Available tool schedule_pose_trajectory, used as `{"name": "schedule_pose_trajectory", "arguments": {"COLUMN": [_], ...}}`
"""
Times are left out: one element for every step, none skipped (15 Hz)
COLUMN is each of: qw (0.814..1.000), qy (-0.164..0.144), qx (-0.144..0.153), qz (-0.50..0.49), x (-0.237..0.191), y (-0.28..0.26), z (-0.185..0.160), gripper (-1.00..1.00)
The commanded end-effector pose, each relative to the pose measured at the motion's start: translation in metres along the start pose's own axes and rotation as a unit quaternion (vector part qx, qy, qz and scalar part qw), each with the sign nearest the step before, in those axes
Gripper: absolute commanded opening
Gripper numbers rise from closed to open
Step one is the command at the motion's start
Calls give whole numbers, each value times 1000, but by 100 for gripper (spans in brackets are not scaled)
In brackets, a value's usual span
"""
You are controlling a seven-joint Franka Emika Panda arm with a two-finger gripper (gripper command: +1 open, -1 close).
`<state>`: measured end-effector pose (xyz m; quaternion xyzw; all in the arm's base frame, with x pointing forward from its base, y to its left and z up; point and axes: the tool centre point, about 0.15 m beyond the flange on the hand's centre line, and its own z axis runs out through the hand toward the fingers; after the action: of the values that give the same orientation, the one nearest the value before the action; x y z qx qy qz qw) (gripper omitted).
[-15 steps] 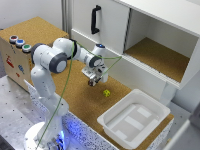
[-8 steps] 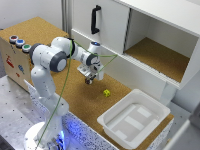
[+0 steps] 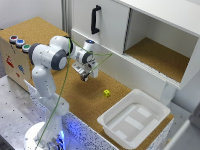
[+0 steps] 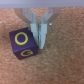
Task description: Slide the purple block to the left
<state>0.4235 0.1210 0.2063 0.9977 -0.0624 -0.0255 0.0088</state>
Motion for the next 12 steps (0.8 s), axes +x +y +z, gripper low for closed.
{"name": "schedule_pose_trajectory", "arguments": {"qw": [999, 999, 999, 999, 999, 997, 995, 994, 993, 992, 991, 991], "qy": [-30, -30, -23, -22, -27, -34, -38, -44, -46, -48, -47, -41], "qx": [-9, -9, -18, -24, -30, -39, -56, -62, -66, -67, -70, -64], "qz": [6, -1, -14, -22, -33, -50, -68, -78, -85, -96, -104, -109], "x": [10, 8, 3, 1, -1, -5, -11, -17, -20, -26, -31, -35], "y": [-50, -55, -61, -62, -60, -56, -52, -45, -42, -38, -37, -39], "z": [1, -1, -5, -8, -9, -8, -9, -9, -10, -13, -13, -14], "gripper": [-100, -100, -100, -100, -100, -100, -100, -100, -100, -100, -100, -100]}}
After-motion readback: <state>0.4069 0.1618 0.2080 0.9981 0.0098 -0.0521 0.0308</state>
